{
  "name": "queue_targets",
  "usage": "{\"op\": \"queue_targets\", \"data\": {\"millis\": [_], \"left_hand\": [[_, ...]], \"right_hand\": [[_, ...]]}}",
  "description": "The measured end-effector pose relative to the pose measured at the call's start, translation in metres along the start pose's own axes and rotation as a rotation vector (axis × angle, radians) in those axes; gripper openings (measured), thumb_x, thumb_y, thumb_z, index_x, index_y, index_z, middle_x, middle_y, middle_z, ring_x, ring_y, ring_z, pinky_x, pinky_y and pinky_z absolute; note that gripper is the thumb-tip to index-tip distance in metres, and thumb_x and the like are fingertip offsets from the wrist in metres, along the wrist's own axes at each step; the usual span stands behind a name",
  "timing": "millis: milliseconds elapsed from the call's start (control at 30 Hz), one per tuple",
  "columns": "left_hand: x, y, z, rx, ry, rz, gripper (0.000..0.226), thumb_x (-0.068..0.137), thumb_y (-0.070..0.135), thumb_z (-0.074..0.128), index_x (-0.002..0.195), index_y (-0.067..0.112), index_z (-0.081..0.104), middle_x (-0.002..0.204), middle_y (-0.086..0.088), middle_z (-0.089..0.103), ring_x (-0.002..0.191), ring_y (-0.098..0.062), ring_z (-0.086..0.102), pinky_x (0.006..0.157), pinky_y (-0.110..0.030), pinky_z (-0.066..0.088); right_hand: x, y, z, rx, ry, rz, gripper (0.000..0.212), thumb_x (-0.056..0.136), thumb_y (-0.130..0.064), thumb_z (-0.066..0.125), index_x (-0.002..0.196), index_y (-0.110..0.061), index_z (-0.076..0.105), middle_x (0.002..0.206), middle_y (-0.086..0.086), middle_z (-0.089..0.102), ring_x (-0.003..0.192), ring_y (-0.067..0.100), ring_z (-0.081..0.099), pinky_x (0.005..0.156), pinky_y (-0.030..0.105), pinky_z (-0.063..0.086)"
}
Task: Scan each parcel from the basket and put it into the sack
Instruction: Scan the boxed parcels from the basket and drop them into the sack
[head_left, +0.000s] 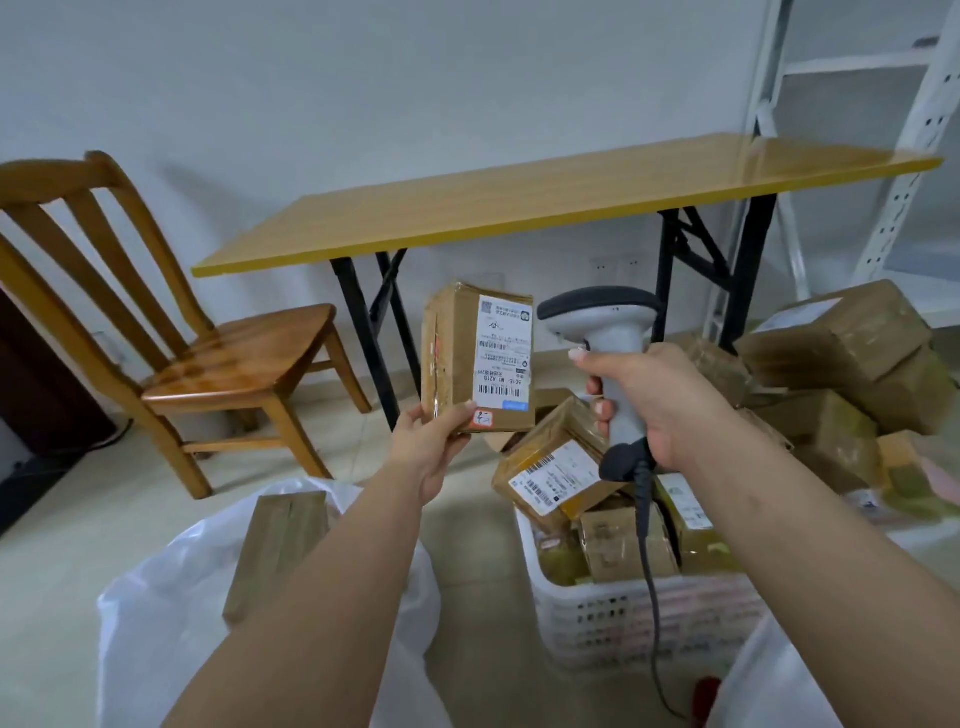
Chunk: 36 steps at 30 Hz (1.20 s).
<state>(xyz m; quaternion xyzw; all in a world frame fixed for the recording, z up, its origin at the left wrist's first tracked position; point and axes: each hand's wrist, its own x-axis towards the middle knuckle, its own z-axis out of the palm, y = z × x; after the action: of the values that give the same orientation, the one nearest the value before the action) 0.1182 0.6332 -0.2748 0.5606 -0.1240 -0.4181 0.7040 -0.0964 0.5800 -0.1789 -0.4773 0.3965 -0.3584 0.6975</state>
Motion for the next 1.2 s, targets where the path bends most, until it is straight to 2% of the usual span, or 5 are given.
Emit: {"op": "queue_targets", "data": {"millis": [233,433,633,867,1200], "left_hand": [[0.010,-0.017,-0.006,-0.061,0.053,-0.016,0.070,0.077,0.006,0.080,0.136,0.008,0.043,0.118,-0.016,0.066,0.092,-0.021,0.074,0.077,-0.028,0.061],[0.016,-0.021,-0.011,-0.079,0.085,-0.026,0.078,0.077,0.007,0.081,0.142,0.007,0.037,0.119,-0.017,0.066,0.091,-0.022,0.074,0.075,-0.028,0.061],[0.015,-0.021,-0.013,-0.081,0.101,-0.024,0.069,0.078,0.006,0.079,0.137,0.006,0.042,0.116,-0.016,0.067,0.090,-0.021,0.074,0.066,-0.024,0.060],[0.019,-0.021,-0.016,-0.095,0.096,-0.021,0.079,0.076,0.006,0.081,0.142,0.008,0.038,0.120,-0.016,0.065,0.095,-0.024,0.073,0.085,-0.034,0.060],[0.018,-0.022,-0.020,-0.089,0.104,-0.021,0.076,0.076,0.006,0.080,0.140,0.009,0.039,0.120,-0.016,0.065,0.097,-0.025,0.072,0.089,-0.036,0.058]], "right_hand": [[0.003,0.007,-0.003,-0.092,0.002,0.020,0.020,0.088,-0.017,0.072,0.084,-0.009,0.054,0.058,0.002,0.050,0.038,0.009,0.040,0.039,0.020,0.039],[0.003,0.012,-0.005,-0.134,-0.008,0.014,0.021,0.089,-0.018,0.070,0.082,-0.009,0.053,0.060,0.002,0.050,0.040,0.010,0.041,0.039,0.021,0.039],[0.001,0.011,-0.005,-0.151,-0.014,0.019,0.022,0.089,-0.019,0.070,0.084,-0.009,0.052,0.061,0.002,0.050,0.039,0.009,0.041,0.037,0.020,0.039],[-0.003,0.009,-0.004,-0.167,-0.009,0.003,0.023,0.090,-0.018,0.070,0.079,-0.009,0.051,0.060,0.003,0.048,0.039,0.010,0.040,0.037,0.020,0.039],[-0.002,0.009,-0.003,-0.188,0.003,-0.021,0.022,0.088,-0.018,0.071,0.085,-0.008,0.051,0.062,0.003,0.049,0.039,0.009,0.041,0.038,0.020,0.040]]}}
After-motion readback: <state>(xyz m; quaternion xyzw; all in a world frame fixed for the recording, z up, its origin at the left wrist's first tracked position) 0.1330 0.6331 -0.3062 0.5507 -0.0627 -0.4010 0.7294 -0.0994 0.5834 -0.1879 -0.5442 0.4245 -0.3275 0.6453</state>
